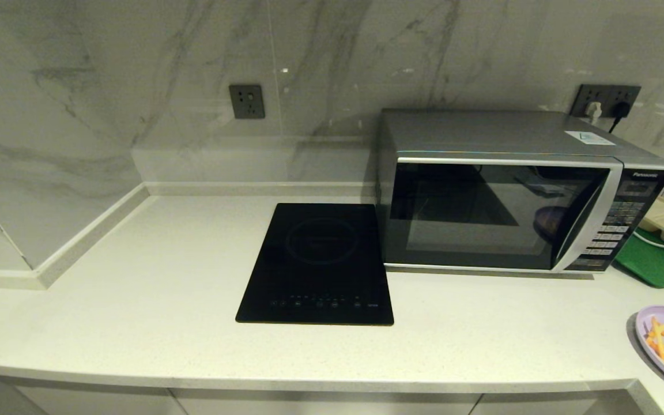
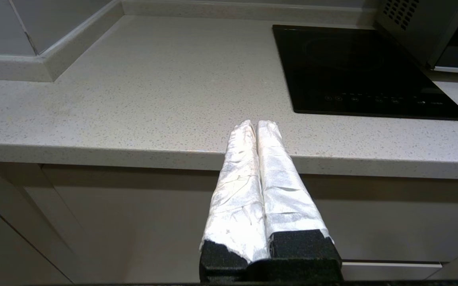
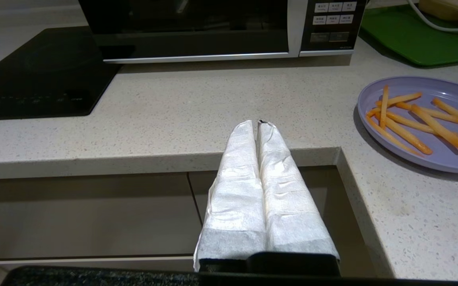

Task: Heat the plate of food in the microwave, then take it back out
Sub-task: Open the microwave oven

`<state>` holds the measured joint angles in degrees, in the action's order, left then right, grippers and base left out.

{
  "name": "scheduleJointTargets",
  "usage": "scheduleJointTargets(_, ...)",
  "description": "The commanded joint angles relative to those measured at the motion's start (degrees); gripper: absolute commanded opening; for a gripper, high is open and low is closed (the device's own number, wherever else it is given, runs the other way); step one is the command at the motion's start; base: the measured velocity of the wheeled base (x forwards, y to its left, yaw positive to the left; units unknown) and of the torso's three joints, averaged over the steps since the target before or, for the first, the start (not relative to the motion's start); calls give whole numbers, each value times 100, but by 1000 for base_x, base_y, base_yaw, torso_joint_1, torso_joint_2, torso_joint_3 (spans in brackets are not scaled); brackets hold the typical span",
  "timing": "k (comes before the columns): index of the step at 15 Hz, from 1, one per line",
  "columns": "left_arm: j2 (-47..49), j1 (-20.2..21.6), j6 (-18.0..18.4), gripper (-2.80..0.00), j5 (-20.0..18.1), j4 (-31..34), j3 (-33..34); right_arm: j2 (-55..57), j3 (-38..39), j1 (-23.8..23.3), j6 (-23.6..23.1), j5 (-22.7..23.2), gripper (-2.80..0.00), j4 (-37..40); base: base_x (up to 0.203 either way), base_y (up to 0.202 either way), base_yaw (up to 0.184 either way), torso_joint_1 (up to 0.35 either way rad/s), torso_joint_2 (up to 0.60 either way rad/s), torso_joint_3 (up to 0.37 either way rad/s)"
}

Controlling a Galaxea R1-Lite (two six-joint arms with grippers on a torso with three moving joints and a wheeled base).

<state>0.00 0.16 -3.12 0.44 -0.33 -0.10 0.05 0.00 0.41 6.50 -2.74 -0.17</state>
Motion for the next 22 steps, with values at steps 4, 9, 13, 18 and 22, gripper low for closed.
scheduleJointTargets(4, 0, 2, -5, -280, 0, -2, 1, 255, -9, 2, 6, -5, -280, 8, 0, 0, 0, 0, 0, 0)
scheduleJointTargets(9, 0, 2, -5, -280, 0, -2, 1, 384, -9, 2, -35, 2, -280, -17, 0, 0, 0, 0, 0, 0)
scheduleJointTargets(13, 0, 2, -5, -280, 0, -2, 1, 713, -923, 4, -37, 12, -280, 156, 0, 0, 0, 0, 0, 0)
scheduleJointTargets(18, 0, 2, -5, -280, 0, -2, 1, 2881, -2574, 0, -97, -321, -280, 258, 0, 0, 0, 0, 0, 0)
scheduleJointTargets(22, 0, 2, -5, -280, 0, -2, 1, 4858, -3971, 17, -716, -1567, -280, 92, 0, 0, 0, 0, 0, 0)
